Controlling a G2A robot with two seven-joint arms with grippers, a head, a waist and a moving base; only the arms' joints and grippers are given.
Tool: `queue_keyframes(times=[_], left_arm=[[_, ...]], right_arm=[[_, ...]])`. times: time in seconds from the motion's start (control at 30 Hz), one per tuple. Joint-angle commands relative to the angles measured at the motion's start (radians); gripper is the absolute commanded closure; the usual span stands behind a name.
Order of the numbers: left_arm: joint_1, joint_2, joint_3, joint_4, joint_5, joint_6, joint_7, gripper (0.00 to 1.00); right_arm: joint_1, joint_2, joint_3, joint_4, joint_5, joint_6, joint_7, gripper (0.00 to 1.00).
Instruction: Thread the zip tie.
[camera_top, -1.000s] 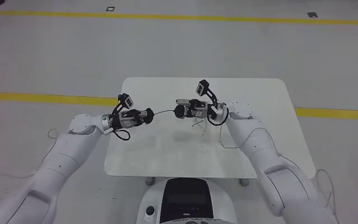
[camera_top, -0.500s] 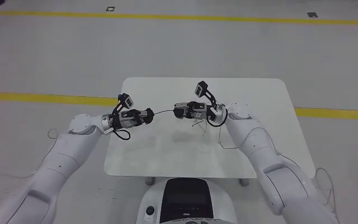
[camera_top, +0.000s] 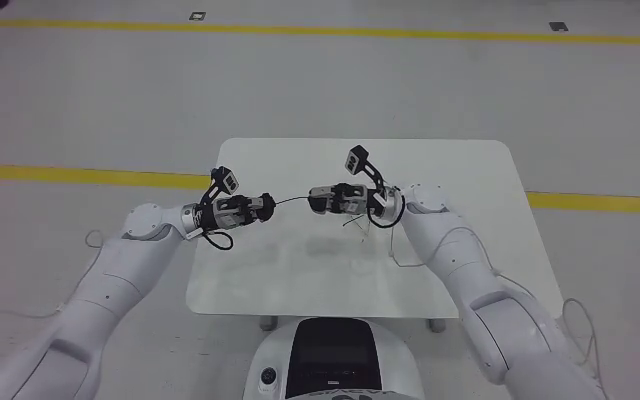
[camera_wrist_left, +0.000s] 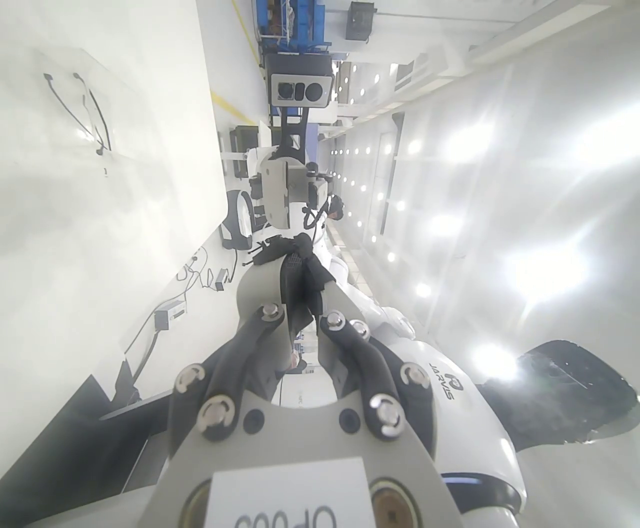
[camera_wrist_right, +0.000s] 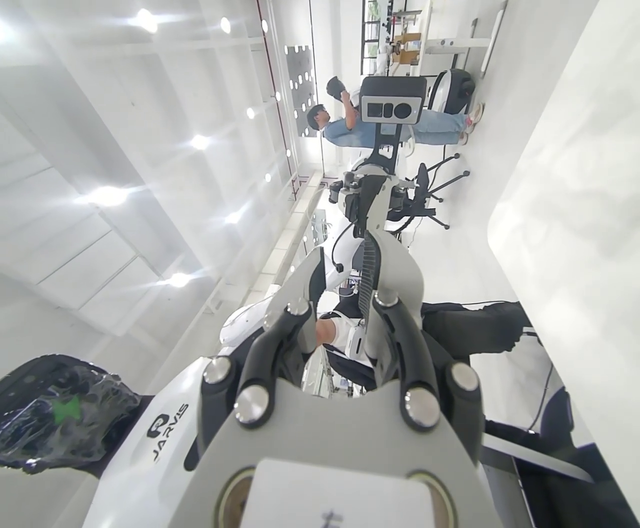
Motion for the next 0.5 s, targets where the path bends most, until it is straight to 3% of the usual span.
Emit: queue_keyframes(times=[0.0, 0.13, 0.47], left_arm=[[0.000, 0.000, 0.000, 0.000, 0.000, 0.000, 0.000, 1.00], [0.000, 0.000, 0.000, 0.000, 0.000, 0.000, 0.000, 1.00], [0.000, 0.000, 0.000, 0.000, 0.000, 0.000, 0.000, 1.00]], right_arm=[[-0.004, 0.002, -0.004, -0.012, -0.003, 0.000, 0.000, 0.83], [-0.017, 0.007, -0.011, -0.041, -0.003, 0.000, 0.000, 0.83], [-0.023, 0.016, -0.017, -0.055, 0.006, 0.000, 0.000, 0.95]])
